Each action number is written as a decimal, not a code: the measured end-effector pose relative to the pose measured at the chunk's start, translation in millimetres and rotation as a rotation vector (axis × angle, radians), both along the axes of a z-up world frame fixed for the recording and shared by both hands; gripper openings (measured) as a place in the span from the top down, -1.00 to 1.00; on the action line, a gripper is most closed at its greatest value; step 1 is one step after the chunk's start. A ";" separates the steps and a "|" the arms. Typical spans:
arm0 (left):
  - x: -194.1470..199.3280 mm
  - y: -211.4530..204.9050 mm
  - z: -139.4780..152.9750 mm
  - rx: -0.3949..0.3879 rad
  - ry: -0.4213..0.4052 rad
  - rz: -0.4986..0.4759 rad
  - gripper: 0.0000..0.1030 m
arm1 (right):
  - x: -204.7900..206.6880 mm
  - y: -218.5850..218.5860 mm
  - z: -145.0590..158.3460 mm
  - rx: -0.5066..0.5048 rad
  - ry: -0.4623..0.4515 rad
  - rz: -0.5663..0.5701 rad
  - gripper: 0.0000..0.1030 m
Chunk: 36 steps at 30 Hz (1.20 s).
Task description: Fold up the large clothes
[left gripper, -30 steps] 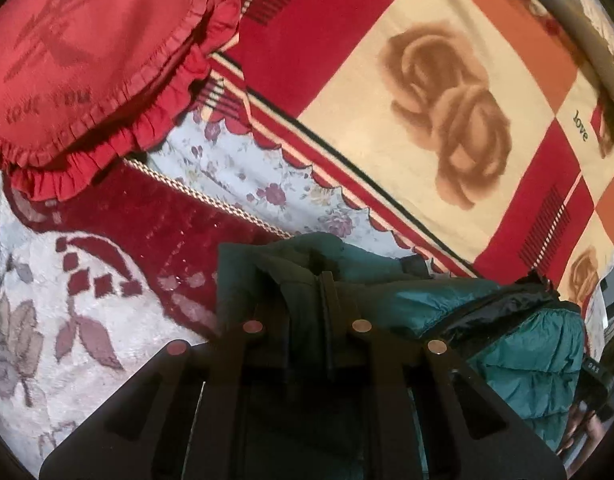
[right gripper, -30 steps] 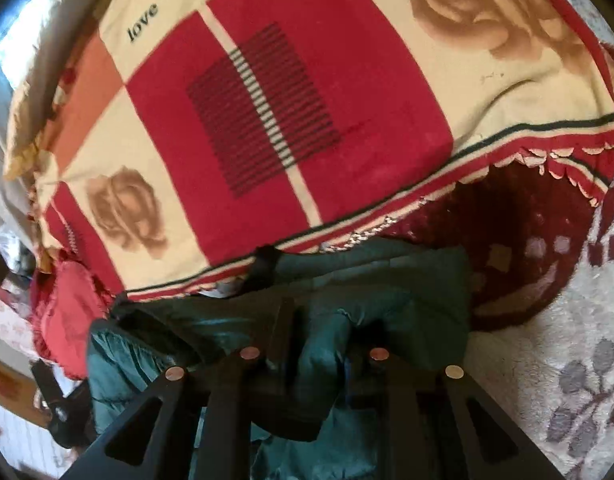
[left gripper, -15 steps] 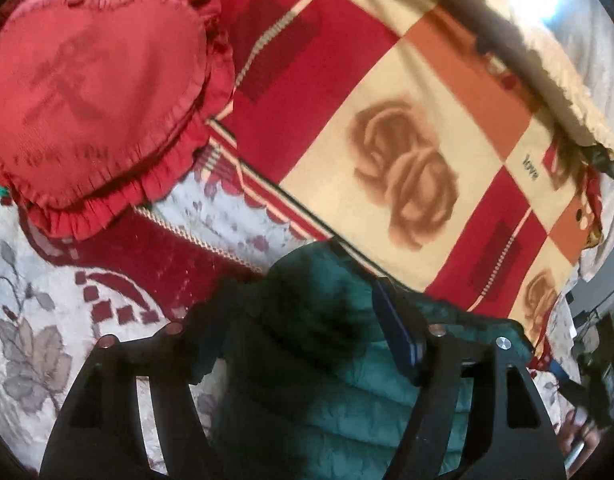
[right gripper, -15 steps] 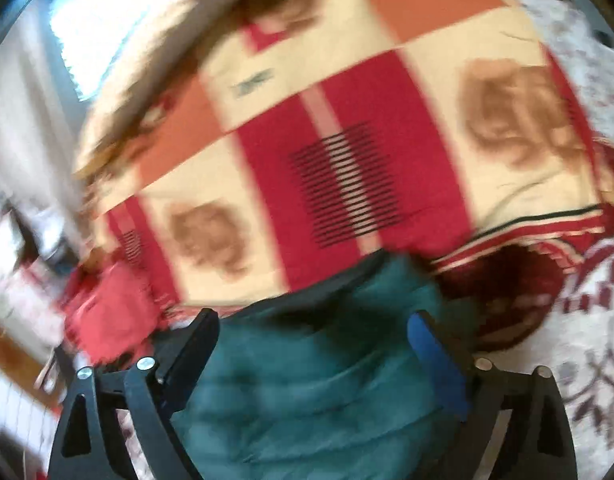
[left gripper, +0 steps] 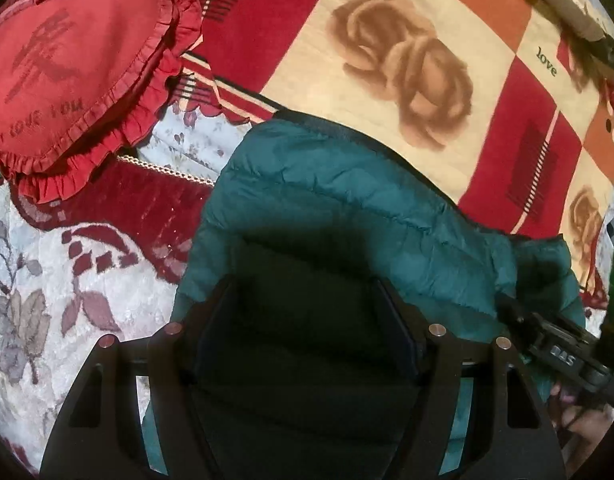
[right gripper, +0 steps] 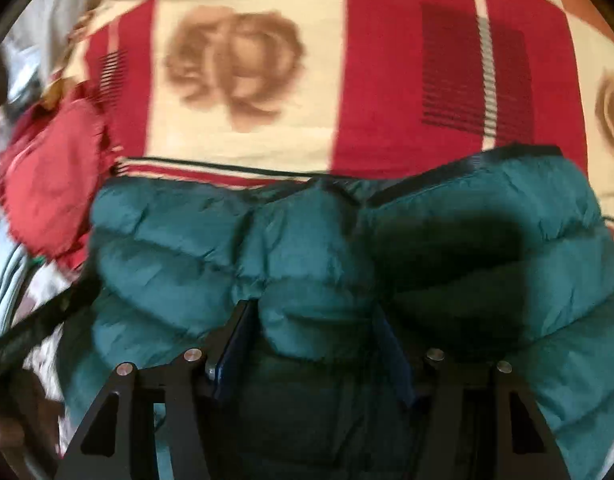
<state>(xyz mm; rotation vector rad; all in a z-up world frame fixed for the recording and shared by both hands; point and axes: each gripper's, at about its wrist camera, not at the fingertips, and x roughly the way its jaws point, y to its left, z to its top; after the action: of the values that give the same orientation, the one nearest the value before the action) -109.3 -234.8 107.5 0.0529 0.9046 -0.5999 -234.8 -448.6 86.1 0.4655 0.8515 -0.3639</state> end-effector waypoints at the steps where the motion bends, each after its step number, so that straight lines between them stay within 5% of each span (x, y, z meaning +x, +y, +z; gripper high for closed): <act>1: 0.8 0.6 -1.3 -0.002 -0.005 0.001 -0.36 | 0.5 -2.1 -4.6 0.001 0.002 -0.005 -0.16; 6: -1.0 -1.0 -5.0 0.025 -0.027 -0.011 -0.36 | -7.0 -4.8 -11.5 0.016 -0.007 -0.009 -0.16; 11: -4.0 0.7 -0.3 0.036 -0.032 -0.006 -0.36 | -20.5 2.4 16.6 0.063 -0.044 -0.022 -0.16; 23: -15.3 -4.8 23.0 0.061 -0.116 -0.011 -0.36 | -62.9 -6.7 62.4 -0.077 -0.099 -0.067 -0.30; 36: 8.9 -33.4 -12.5 0.146 -0.097 -0.012 -0.38 | -42.9 -65.8 3.3 -0.131 0.064 -0.181 -0.35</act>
<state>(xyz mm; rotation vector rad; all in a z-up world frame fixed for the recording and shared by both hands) -100.4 -268.2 95.0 0.2170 0.8530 -0.5377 -277.7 -514.4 89.4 0.4114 0.8440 -0.6008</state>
